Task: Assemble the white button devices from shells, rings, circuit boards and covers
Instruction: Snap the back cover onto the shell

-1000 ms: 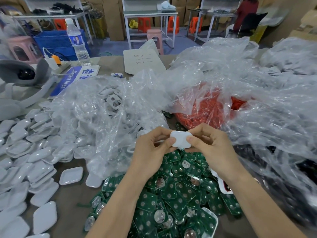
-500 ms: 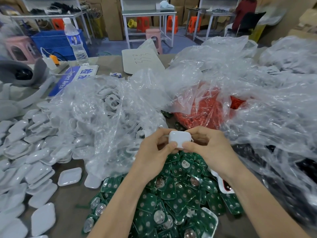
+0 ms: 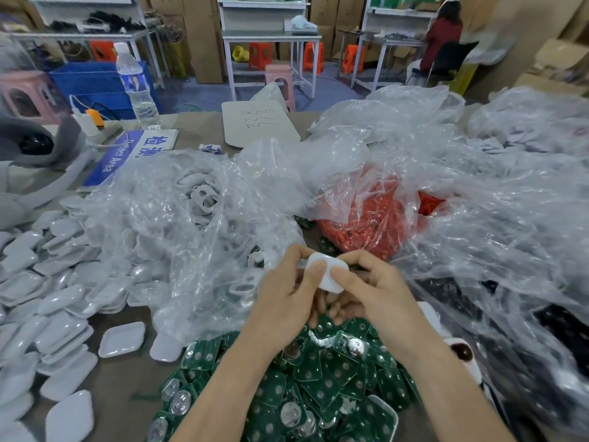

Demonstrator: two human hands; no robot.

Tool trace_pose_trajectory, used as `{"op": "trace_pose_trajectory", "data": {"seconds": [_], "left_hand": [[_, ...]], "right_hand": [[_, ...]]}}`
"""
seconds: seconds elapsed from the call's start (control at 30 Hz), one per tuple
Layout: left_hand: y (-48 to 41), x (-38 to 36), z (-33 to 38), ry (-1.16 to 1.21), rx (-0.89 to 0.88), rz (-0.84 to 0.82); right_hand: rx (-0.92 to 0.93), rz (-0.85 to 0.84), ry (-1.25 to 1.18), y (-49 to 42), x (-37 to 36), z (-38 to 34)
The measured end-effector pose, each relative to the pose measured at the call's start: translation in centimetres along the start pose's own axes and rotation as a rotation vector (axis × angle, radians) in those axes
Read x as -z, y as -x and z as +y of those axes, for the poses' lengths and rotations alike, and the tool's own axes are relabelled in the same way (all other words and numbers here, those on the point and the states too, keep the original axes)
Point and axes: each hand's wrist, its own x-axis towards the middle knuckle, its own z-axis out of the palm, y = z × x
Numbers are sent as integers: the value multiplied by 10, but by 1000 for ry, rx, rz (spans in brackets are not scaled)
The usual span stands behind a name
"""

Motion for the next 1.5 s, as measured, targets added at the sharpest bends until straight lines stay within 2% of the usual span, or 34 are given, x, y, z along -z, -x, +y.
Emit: {"op": "trace_pose_trajectory", "data": {"seconds": [0.07,0.2,0.27,0.33,0.43,0.47,0.53,0.57,0.6,0.67,0.73,0.77,0.87,0.9,1.0,1.1,1.17,1.23,1.33,1.5], "left_hand": [[2,-5,2,-41,-35,38],[4,-11,7,-103,-78,136],[5,-12,8,-109,-86,164],[8,-12,14,-100,-75,150],[13,-7,24,-144,-97,35],[18,-3,25,-180,-102,14],[33,13,27,-247,-123,66],[45,23,29,-270,-145,105],[57,32,30,-291,-161,124],[85,47,33,-360,-182,142],[107,64,36,-396,-187,225],[114,73,38,-371,-172,306],[114,110,35,-326,-89,611],[104,122,33,-362,-43,655],[57,139,25,-571,72,538],[-4,125,12,-728,142,268],[-36,106,6,-810,171,153],[-60,95,-2,-871,181,115],[-79,85,-11,-1110,188,96],[-82,78,-12,-1426,233,91]], "right_hand": [[24,20,-6,8,-12,5],[158,264,161,15,-32,15],[188,333,217,17,-37,15],[195,343,202,23,-38,12],[251,327,171,34,-23,7],[330,385,285,37,-11,7],[479,542,659,38,18,4],[483,575,819,37,30,2],[426,543,939,35,42,2],[207,359,1127,31,59,6],[100,233,1197,30,68,11],[108,233,1188,31,70,11],[225,345,1117,33,70,7],[284,392,1100,32,67,3],[423,442,1035,26,42,-7],[470,313,934,17,6,-7],[461,221,859,12,-15,-5],[438,158,841,8,-27,-2],[380,100,835,-1,-25,0],[296,142,848,-9,9,0]]}}
